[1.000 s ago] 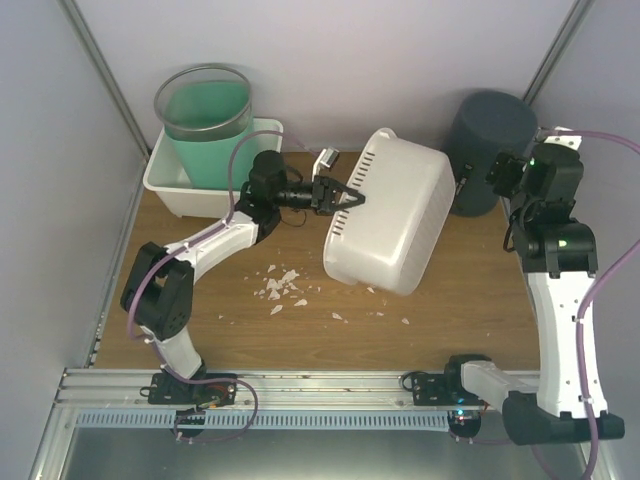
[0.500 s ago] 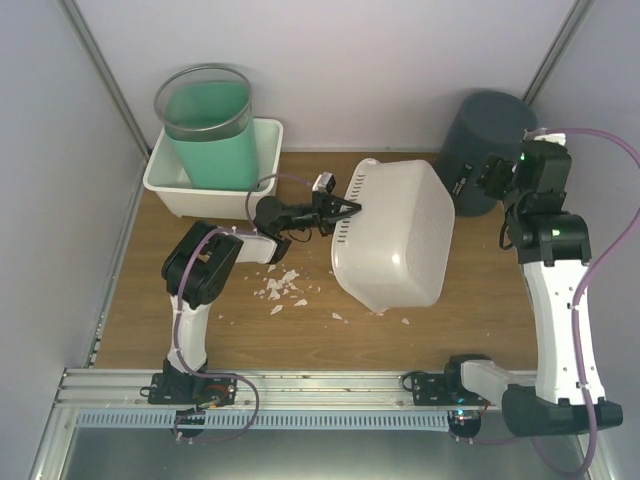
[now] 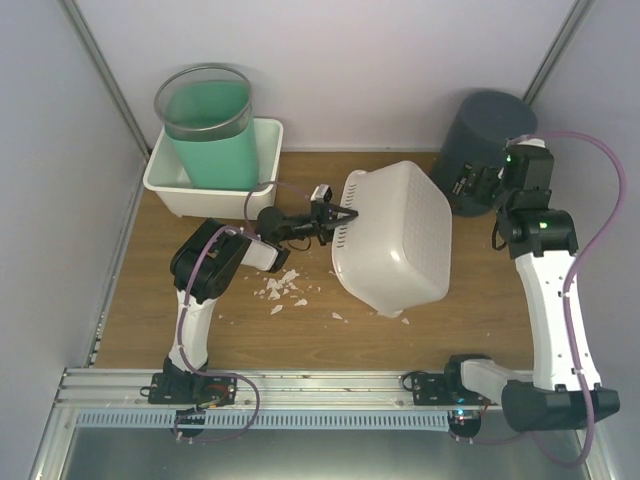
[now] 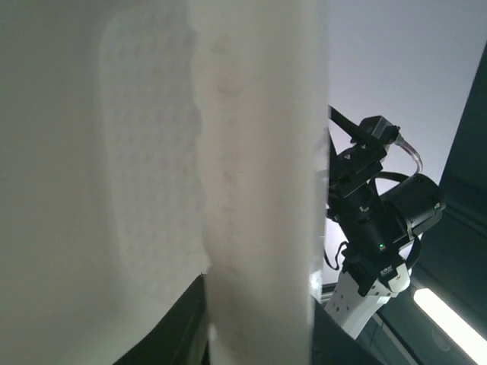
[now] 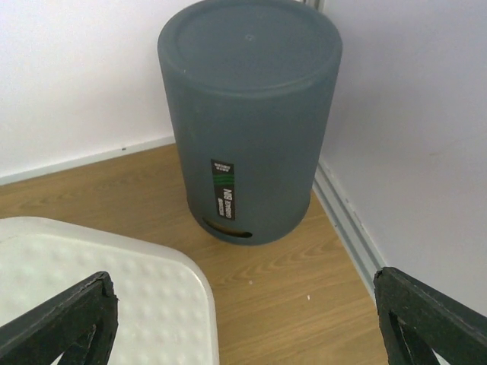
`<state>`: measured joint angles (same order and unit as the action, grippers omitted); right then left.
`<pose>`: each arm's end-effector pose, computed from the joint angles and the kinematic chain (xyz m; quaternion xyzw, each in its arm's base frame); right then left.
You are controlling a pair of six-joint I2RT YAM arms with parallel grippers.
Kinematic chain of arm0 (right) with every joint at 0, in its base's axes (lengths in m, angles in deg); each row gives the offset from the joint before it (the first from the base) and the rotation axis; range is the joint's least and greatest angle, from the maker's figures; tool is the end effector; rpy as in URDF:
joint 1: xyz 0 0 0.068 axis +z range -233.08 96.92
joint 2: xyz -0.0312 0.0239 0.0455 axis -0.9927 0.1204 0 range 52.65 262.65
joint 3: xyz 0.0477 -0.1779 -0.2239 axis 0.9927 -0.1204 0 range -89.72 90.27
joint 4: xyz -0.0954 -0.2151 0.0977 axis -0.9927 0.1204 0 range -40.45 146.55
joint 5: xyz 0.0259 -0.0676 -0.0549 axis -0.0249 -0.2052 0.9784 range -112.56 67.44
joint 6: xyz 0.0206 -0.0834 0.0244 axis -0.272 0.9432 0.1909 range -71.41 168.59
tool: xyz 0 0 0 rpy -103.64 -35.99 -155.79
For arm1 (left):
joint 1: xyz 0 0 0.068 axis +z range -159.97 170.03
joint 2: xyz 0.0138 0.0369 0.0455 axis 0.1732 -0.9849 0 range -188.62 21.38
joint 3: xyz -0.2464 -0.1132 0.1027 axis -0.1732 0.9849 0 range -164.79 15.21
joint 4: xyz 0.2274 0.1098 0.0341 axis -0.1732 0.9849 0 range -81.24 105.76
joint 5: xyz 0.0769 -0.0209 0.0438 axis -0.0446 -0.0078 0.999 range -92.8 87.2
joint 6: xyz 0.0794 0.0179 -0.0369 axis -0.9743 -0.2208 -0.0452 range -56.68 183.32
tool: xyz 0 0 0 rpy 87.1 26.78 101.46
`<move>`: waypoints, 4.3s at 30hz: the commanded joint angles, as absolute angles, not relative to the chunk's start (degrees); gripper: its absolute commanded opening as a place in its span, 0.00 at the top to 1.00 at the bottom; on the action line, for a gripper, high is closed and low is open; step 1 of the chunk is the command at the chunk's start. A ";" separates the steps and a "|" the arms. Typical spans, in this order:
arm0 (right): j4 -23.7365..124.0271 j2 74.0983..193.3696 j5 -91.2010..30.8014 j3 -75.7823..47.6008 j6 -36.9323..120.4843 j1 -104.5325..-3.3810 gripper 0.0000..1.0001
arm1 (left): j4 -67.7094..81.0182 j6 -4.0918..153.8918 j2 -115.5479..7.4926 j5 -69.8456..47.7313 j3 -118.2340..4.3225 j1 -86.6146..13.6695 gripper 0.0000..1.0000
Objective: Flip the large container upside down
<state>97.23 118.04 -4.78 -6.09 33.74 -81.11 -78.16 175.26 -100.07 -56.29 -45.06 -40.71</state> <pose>0.2409 -0.0159 0.4274 0.1731 0.8390 -0.0591 0.5124 0.3486 -0.2818 0.2270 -0.0197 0.6086 -0.7931 0.0152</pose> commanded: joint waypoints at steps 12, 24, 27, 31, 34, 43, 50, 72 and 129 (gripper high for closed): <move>97.19 117.34 -13.01 -13.61 33.94 -80.55 0.08 | -88.44 169.32 -103.65 -62.96 -38.00 -37.25 0.46; 95.59 116.09 -18.81 -21.51 33.29 -79.29 0.08 | -66.76 151.13 -101.70 -65.42 -34.18 -36.01 0.28; 94.97 115.87 -20.18 -23.56 32.94 -78.78 0.08 | -54.76 142.90 -98.70 -64.12 -33.73 -35.60 0.26; 94.27 115.46 -21.32 -26.53 32.63 -78.18 0.08 | -39.18 132.39 -96.23 -62.30 -35.54 -35.06 0.24; 94.41 114.97 -22.35 -28.70 32.56 -78.05 0.08 | -32.25 127.65 -96.28 -61.08 -37.25 -34.62 0.24; 92.51 112.31 -27.86 -35.73 29.54 -77.98 0.07 | -10.27 110.21 -99.97 -56.93 -50.48 -34.15 0.23; 86.28 110.79 -39.42 -43.52 25.70 -77.93 0.06 | 0.47 102.44 -103.69 -55.24 -61.91 -33.99 0.23; 71.52 103.65 -52.45 -53.77 5.17 -67.64 0.06 | 33.29 72.91 -81.01 -48.49 -77.71 -32.68 0.22; 89.00 126.71 -31.49 -28.99 31.96 -74.34 0.02 | 10.91 30.34 -87.25 -10.41 -58.24 -39.34 0.15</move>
